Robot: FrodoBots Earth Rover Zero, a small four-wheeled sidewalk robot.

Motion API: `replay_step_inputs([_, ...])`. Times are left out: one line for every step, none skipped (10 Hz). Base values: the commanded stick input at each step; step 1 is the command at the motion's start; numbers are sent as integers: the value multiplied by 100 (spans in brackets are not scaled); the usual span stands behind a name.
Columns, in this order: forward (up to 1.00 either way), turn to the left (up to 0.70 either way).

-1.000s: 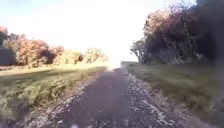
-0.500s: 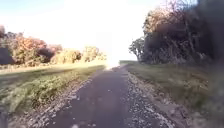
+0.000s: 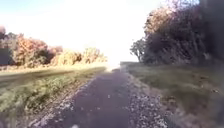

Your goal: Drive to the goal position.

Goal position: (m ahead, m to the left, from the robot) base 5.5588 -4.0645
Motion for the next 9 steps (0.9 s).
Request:
replay_step_inputs([70,0])
replay_step_inputs([70,0])
replay_step_inputs([70,0])
replay_step_inputs([70,0])
replay_step_inputs([70,0])
replay_step_inputs([70,0])
replay_step_inputs([70,0])
replay_step_inputs([70,0])
replay_step_inputs([70,0])
